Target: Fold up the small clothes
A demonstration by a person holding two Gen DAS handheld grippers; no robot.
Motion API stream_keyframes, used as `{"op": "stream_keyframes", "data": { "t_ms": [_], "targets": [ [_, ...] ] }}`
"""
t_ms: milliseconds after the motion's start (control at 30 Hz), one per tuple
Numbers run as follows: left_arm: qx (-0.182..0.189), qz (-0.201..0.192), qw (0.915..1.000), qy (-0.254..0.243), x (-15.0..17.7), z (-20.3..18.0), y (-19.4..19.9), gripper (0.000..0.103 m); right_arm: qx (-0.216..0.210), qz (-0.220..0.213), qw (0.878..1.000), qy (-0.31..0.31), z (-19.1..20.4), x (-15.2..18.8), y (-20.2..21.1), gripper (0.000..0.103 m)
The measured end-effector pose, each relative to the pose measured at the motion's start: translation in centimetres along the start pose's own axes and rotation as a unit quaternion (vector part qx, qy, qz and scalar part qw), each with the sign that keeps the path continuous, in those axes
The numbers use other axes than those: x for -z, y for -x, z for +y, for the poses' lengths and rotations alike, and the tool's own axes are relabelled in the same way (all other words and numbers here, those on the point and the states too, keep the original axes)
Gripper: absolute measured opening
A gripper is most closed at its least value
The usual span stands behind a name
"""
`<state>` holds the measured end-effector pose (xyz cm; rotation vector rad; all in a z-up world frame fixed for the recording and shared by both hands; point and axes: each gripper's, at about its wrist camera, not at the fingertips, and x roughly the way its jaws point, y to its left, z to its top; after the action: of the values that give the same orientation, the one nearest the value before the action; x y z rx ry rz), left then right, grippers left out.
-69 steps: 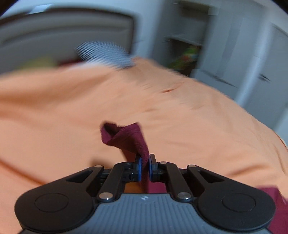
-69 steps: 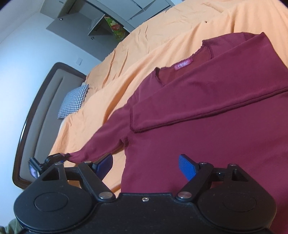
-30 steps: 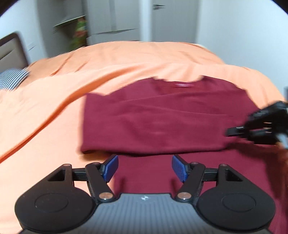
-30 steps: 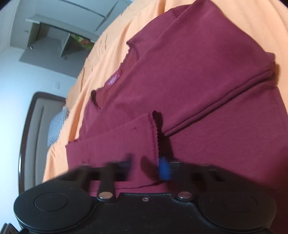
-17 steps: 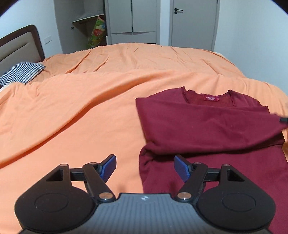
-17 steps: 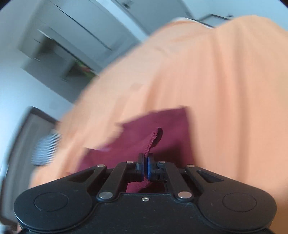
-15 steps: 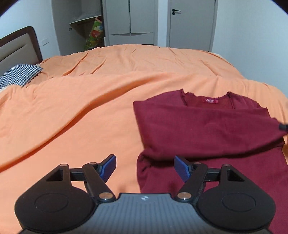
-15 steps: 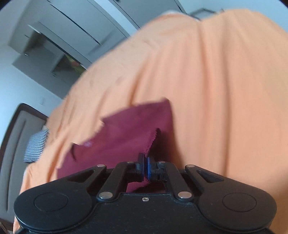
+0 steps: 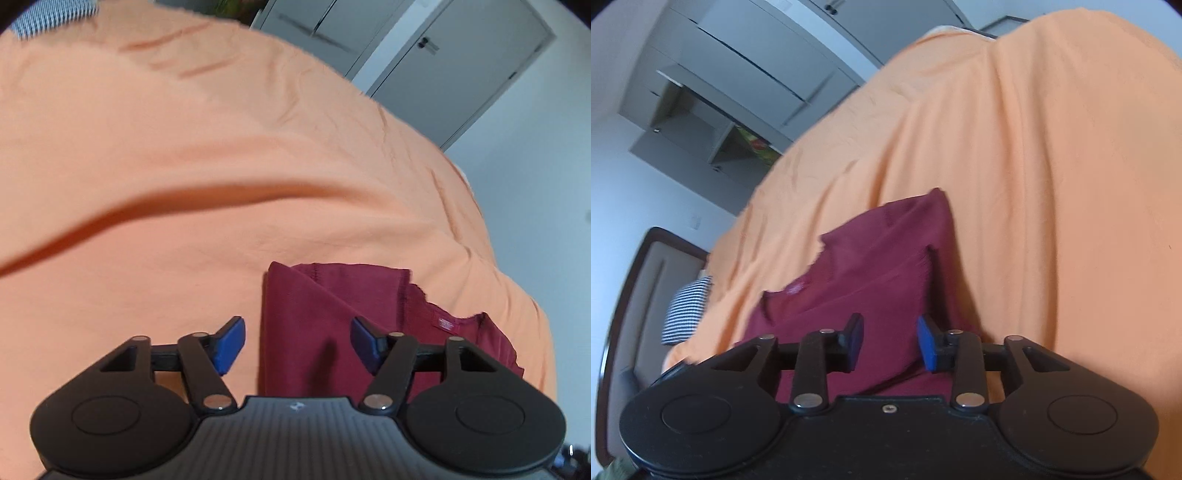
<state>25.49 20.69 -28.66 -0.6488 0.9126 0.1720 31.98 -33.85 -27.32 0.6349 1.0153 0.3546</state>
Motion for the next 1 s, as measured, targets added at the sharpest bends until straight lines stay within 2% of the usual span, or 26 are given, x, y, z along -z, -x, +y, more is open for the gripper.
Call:
{"op": "stream_keyframes", "data": {
  "t_ms": [100, 167, 200, 233, 267, 300, 333, 433, 500, 567, 600, 633, 667, 700, 767, 833, 867, 900, 1000],
  "targets": [
    [0.000, 0.007, 0.9998, 0.016, -0.2, 0.9, -1.6, 0.064, -0.010, 0.007, 1.000, 0.006, 0.3, 1.0, 1.1, 0.040],
    [0.016, 0.005, 0.9993, 0.033, -0.5, 1.5, -2.1, 0.064, -0.012, 0.015, 1.000, 0.011, 0.3, 1.6, 1.5, 0.040],
    [0.031, 0.004, 0.9983, 0.049, -0.6, 1.9, -2.4, 0.060, -0.012, 0.017, 1.000, 0.013, 0.4, 1.8, 1.7, 0.040],
    [0.048, 0.006, 0.9969, 0.062, -0.8, 2.2, -2.6, 0.044, -0.012, 0.020, 1.000, 0.013, 0.3, 2.1, 1.8, 0.040],
    [0.069, 0.013, 0.9947, 0.075, -1.1, 2.5, -2.9, 0.035, -0.012, 0.022, 1.000, 0.011, 0.2, 2.3, 1.9, 0.040],
    [0.092, 0.017, 0.9922, 0.082, -1.3, 2.7, -2.9, 0.017, -0.013, 0.023, 1.000, 0.008, 0.1, 2.4, 1.9, 0.040],
    [0.110, 0.018, 0.9911, 0.072, -1.4, 2.6, -2.8, 0.013, -0.012, 0.024, 1.000, 0.006, 0.0, 2.5, 1.9, 0.040],
    [0.125, 0.010, 0.9920, 0.015, -2.0, 1.4, -2.0, 0.010, -0.011, 0.026, 1.000, 0.002, -0.2, 2.6, 1.6, 0.040],
    [0.113, -0.007, 0.9935, -0.009, -2.8, 0.9, -1.2, 0.009, -0.014, 0.026, 1.000, 0.001, -0.2, 2.4, 1.4, 0.040],
    [0.046, -0.020, 0.9977, -0.046, -3.5, 0.5, -1.2, 0.009, -0.016, 0.024, 1.000, 0.002, -0.1, 2.1, 1.2, 0.040],
    [0.000, -0.007, 0.9970, -0.077, -3.5, 0.1, -1.9, 0.009, -0.017, 0.022, 1.000, 0.003, 0.0, 2.0, 1.2, 0.040],
    [-0.028, 0.011, 0.9941, -0.104, -3.2, -0.3, -2.8, 0.009, -0.018, 0.022, 1.000, 0.004, 0.0, 1.9, 1.1, 0.040],
    [-0.037, 0.022, 0.9915, -0.123, -2.7, -0.8, -3.5, 0.009, -0.017, 0.023, 1.000, 0.005, 0.0, 1.8, 0.9, 0.040],
    [-0.038, 0.021, 0.9904, -0.131, -2.3, -1.1, -3.6, 0.011, -0.017, 0.024, 1.000, 0.005, -0.1, 1.7, 0.8, 0.040],
    [-0.030, 0.008, 0.9943, -0.102, -2.4, -0.8, -3.0, 0.019, -0.016, 0.025, 1.000, 0.005, -0.2, 1.6, 0.5, 0.040],
    [-0.021, -0.010, 0.9976, -0.065, -2.4, -0.2, -2.0, 0.044, -0.018, 0.024, 1.000, 0.008, -0.2, 1.3, 0.4, 0.043],
    [-0.020, -0.019, 0.9980, -0.057, -2.2, 0.0, -1.2, 0.050, -0.018, 0.022, 1.000, 0.013, -0.2, 1.0, 0.3, 0.045],
    [-0.017, -0.023, 0.9979, -0.058, -1.9, 0.2, -0.4, 0.053, -0.016, 0.019, 0.999, 0.020, -0.2, 0.5, 0.1, 0.046],
    [-0.001, -0.010, 0.9974, -0.072, -0.2, 0.4, 1.6, 0.053, -0.001, -0.009, 0.998, 0.055, -0.1, -2.0, -0.9, 0.046]
  ]
}}
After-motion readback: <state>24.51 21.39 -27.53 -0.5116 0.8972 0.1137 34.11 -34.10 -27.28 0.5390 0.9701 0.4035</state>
